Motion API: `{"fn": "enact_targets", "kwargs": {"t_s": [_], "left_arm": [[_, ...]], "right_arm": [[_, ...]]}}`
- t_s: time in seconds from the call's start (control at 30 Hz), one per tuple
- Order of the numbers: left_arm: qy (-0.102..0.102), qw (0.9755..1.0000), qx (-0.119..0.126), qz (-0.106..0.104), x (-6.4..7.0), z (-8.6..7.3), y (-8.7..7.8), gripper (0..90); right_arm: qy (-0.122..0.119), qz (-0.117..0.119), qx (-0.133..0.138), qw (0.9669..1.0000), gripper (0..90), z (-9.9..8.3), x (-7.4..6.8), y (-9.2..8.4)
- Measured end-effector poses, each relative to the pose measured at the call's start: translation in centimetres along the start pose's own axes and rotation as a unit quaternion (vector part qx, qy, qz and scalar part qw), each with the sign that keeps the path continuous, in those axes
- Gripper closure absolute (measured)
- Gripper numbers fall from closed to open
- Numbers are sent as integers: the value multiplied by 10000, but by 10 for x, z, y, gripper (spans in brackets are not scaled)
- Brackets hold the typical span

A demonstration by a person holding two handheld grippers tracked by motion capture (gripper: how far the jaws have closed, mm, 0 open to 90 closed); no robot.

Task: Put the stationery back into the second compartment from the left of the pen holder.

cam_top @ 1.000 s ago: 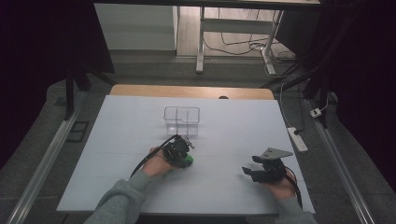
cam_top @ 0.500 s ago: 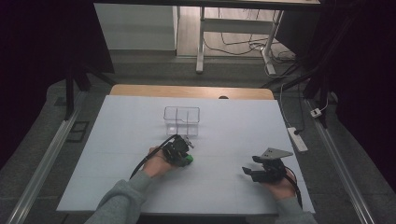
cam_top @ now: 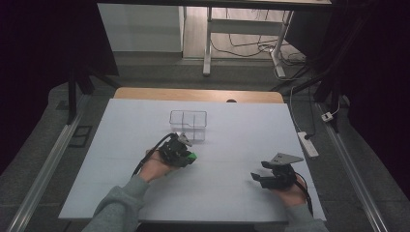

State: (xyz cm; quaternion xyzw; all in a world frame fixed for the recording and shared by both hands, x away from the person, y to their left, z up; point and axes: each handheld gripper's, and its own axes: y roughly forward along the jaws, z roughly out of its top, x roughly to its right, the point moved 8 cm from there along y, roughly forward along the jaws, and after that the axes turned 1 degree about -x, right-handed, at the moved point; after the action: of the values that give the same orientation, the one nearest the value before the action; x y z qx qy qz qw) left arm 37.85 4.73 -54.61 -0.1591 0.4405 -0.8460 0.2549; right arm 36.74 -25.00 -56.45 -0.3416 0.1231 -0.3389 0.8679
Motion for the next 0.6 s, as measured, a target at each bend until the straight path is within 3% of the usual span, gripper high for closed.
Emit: {"fn": "enact_targets", "kwargs": {"t_s": [0.37, 0.6], "left_arm": [[-69, 9991, 413, 74, -7, 3, -20, 667], [-99, 9970, 747, 155, -11, 9, -36, 667]], "right_arm": [[11, 13, 31, 10000, 340, 0, 0, -1], [-3, -10, 17, 10000, 340, 0, 0, -1]]}}
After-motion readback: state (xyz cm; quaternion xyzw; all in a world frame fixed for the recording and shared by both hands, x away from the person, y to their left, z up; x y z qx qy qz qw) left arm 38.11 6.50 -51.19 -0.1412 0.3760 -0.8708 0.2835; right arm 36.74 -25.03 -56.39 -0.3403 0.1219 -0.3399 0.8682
